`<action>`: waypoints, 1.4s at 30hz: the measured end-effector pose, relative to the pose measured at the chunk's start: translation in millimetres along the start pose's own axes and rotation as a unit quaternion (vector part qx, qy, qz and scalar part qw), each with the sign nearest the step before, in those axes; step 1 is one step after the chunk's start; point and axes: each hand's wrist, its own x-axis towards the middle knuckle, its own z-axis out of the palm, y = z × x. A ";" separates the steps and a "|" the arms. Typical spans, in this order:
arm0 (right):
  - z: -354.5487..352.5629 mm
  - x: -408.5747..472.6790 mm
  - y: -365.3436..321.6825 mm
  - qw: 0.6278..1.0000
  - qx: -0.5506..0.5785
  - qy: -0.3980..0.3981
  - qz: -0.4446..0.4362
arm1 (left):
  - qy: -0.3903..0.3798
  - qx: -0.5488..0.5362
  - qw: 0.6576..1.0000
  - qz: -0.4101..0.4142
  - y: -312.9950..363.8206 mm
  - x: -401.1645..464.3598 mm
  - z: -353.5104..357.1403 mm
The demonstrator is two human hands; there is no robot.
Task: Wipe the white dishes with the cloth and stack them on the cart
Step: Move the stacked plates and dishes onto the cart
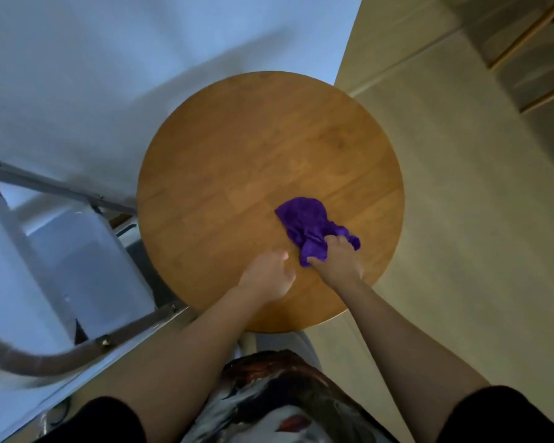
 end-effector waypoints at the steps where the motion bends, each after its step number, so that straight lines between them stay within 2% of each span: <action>1: 3.5 3.4 -1.4 1.000 -0.020 -0.008 -0.008 | 0.006 -0.020 1.000 -0.010 -0.8 0.2 1.4; 5: 13.0 9.8 3.1 0.986 -0.149 0.019 -0.073 | 0.005 -0.053 0.998 -0.034 -7.7 -2.4 7.6; 7: 9.1 14.9 9.6 0.981 -0.163 0.027 -0.105 | -0.005 -0.057 0.997 -0.041 -13.1 -5.9 8.4; 11: -10.8 15.2 2.7 0.988 -0.093 0.010 -0.120 | 0.017 -0.124 0.991 -0.055 -22.8 -16.8 1.3; 13: -27.2 5.7 -14.2 0.990 -0.005 0.022 -0.142 | 0.054 -0.162 0.984 -0.041 -25.3 -24.4 -9.0; 16: -58.2 -21.3 -50.0 0.970 0.146 0.045 -0.189 | 0.079 -0.252 0.965 -0.004 -21.3 -41.9 -30.8; 18: -76.6 -43.7 -76.1 0.957 0.190 0.000 -0.218 | 0.086 -0.370 0.924 0.037 -15.3 -59.5 -46.8; 20: -87.8 -67.2 -102.2 0.951 0.185 -0.039 -0.244 | 0.128 -0.438 0.888 0.057 -14.7 -81.4 -61.2; 23: -96.8 -100.3 -137.0 0.936 0.202 -0.068 -0.281 | 0.215 -0.484 0.848 0.025 -31.0 -118.2 -81.0; 26: -104.9 -132.2 -163.5 0.920 0.215 -0.153 -0.291 | 0.262 -0.562 0.785 0.005 -57.9 -157.9 -105.5; 29: -107.0 -160.8 -187.4 0.909 0.199 -0.209 -0.300 | 0.237 -0.685 0.688 0.043 -82.6 -196.4 -126.1; 32: -109.5 -188.0 -213.0 0.911 0.176 -0.222 -0.298 | 0.188 -0.786 0.584 0.072 -101.4 -229.9 -134.5; 34: -110.5 -206.9 -225.5 0.913 0.158 -0.225 -0.300 | 0.155 -0.825 0.540 0.065 -110.5 -247.8 -134.7; 36: -110.2 -227.3 -234.9 0.908 0.160 -0.230 -0.313 | 0.138 -0.831 0.533 0.081 -116.7 -264.3 -134.1; 38: -110.9 -247.7 -242.5 0.905 0.156 -0.211 -0.334 | 0.129 -0.821 0.541 0.130 -121.8 -279.8 -135.1; 39: -112.1 -257.0 -246.1 0.906 0.136 -0.195 -0.350 | 0.134 -0.800 0.565 0.149 -125.0 -287.3 -136.0; 40: -114.1 -265.5 -250.3 0.906 0.102 -0.181 -0.369 | 0.142 -0.764 0.609 0.157 -128.0 -294.6 -136.7; 42: -117.2 -280.6 -259.5 0.900 0.028 -0.161 -0.403 | 0.138 -0.668 0.719 0.136 -132.4 -309.1 -136.7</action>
